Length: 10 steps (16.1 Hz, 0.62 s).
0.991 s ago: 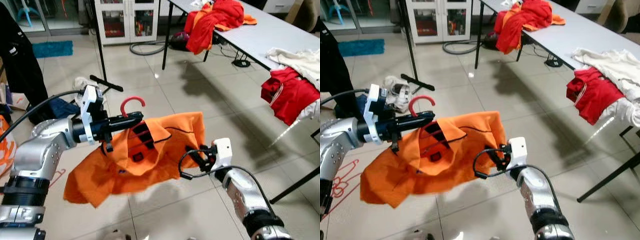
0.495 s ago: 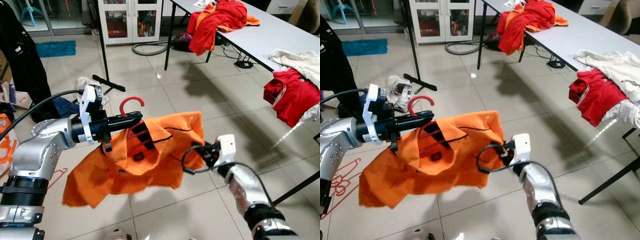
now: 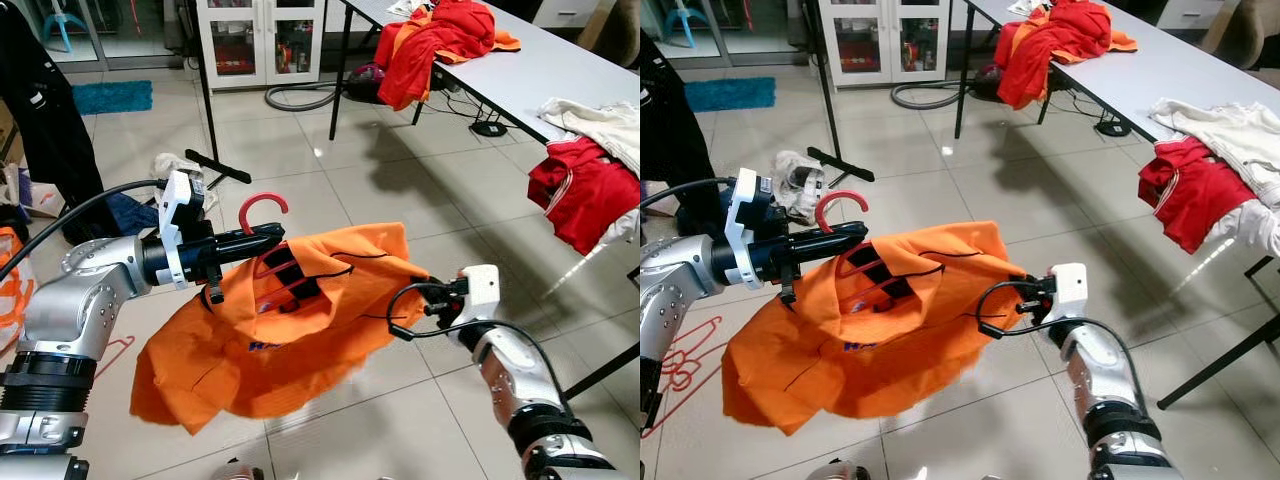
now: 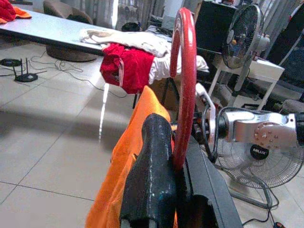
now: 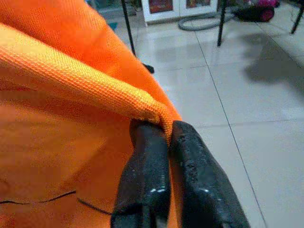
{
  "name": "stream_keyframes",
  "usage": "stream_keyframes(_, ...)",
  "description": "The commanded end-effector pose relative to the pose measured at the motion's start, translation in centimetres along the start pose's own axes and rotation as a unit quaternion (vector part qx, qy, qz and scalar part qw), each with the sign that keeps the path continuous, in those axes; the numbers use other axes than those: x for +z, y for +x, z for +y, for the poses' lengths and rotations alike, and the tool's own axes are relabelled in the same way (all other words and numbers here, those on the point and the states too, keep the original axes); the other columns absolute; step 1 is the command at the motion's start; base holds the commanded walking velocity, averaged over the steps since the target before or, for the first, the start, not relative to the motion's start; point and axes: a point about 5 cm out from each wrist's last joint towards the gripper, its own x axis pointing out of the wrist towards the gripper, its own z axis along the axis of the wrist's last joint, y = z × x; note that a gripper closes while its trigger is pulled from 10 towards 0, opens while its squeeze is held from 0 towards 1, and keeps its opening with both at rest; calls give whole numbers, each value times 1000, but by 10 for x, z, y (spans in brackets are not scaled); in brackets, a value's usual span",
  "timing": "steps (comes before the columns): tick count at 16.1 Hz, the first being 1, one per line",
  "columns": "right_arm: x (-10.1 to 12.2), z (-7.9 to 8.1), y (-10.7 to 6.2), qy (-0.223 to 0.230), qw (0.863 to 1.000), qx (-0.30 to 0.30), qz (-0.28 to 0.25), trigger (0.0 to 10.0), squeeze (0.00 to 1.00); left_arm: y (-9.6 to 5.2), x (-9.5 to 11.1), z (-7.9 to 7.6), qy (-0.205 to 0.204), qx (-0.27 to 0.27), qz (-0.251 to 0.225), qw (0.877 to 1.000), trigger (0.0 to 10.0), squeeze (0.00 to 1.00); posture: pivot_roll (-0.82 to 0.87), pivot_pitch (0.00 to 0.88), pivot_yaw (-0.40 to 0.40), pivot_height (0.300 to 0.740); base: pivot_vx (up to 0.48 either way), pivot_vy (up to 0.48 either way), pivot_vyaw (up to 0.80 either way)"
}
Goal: Hang hanger
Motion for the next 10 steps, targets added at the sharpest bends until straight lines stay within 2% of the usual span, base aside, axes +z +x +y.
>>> stream_keyframes(1, 21, -12, -3, -12, 999, -5, -34, 0, 0, -2, 11, -3, 19, -9, -15, 1000, 10000, 0, -1, 34, -53, 740, 0, 0, 0)
stream_keyframes(3, 29, -18, -7, -23, 999, 6, -43, 0, 0, -2, 10, -3, 19, -8, -12, 1000, 10000, 0, -1, 35, -53, 740, 0, 0, 0)
stream_keyframes(5, 53, -29, -15, -52, 996, 14, -70, 0, 0, -4, 8, -3, 19, -6, -7, 1000, 10000, 0, -2, 35, -52, 740, 0, 0, 0)
stream_keyframes(7, 74, -33, -17, -67, 993, 14, -96, 0, 0, -4, 8, -3, 18, -6, -5, 1000, 10000, 0, -2, 35, -52, 740, 0, 0, 0)
stream_keyframes(8, 91, -36, -16, -79, 990, 14, -117, 0, 0, -3, 8, -3, 19, -8, -4, 1000, 10000, 0, -10, 36, -50, 740, 0, 0, 0)
stream_keyframes(10, 105, -37, -15, -87, 988, 16, -130, 0, 0, -3, 8, -3, 19, -8, -4, 1000, 10000, 0, -10, 36, -50, 740, 0, 0, 0)
